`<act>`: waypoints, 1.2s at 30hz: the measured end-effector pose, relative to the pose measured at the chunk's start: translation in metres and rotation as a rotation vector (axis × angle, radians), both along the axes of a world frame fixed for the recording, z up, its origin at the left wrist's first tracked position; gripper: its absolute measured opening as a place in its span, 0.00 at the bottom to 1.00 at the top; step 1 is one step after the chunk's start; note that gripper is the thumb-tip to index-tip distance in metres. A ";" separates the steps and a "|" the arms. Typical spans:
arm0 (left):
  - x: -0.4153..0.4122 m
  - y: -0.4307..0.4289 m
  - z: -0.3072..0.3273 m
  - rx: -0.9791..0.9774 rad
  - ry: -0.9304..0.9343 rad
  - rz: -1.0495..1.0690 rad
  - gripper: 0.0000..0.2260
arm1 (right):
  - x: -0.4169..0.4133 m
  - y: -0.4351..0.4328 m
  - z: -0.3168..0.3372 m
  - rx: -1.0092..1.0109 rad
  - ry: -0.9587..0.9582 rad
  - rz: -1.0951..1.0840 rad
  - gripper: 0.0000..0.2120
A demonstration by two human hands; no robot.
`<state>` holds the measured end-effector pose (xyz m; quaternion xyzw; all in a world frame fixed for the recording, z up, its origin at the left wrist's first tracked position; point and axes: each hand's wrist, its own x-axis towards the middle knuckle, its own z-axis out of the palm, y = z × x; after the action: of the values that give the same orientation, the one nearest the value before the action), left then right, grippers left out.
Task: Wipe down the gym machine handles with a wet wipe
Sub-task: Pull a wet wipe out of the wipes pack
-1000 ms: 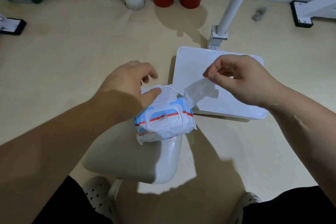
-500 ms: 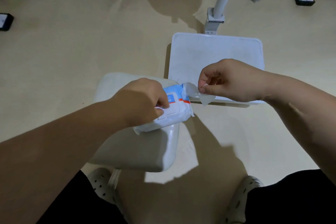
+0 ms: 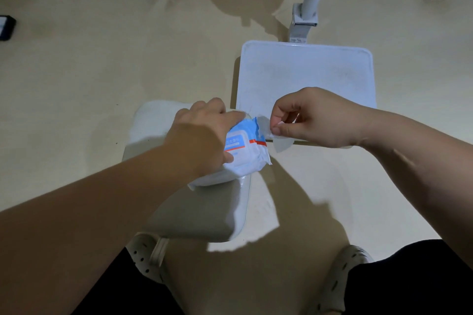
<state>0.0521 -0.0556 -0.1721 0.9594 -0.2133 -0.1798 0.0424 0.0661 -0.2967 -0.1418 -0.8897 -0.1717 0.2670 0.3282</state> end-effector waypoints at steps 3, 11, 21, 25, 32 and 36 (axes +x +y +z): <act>0.003 0.001 0.000 0.043 0.023 -0.191 0.34 | 0.005 0.002 0.003 -0.001 -0.001 0.011 0.03; 0.010 0.025 0.009 0.050 0.001 -0.170 0.19 | 0.024 0.005 0.029 0.129 -0.016 -0.066 0.05; -0.020 0.018 0.189 -0.751 0.309 0.423 0.33 | -0.028 0.034 0.189 0.147 0.191 -0.253 0.10; -0.027 0.009 0.324 -1.001 0.529 0.457 0.24 | -0.053 0.053 0.324 0.147 0.220 -0.301 0.08; -0.039 0.025 0.526 -0.928 0.520 0.313 0.08 | -0.103 0.076 0.546 -0.027 0.027 -0.379 0.07; -0.054 0.033 0.603 -0.796 0.619 0.090 0.08 | -0.150 0.090 0.635 0.039 -0.008 -0.591 0.06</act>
<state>-0.0021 -0.0223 0.4311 0.7788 -0.2012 -0.3588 0.4736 -0.0839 -0.2068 0.4930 -0.8957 0.0884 0.1532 0.4080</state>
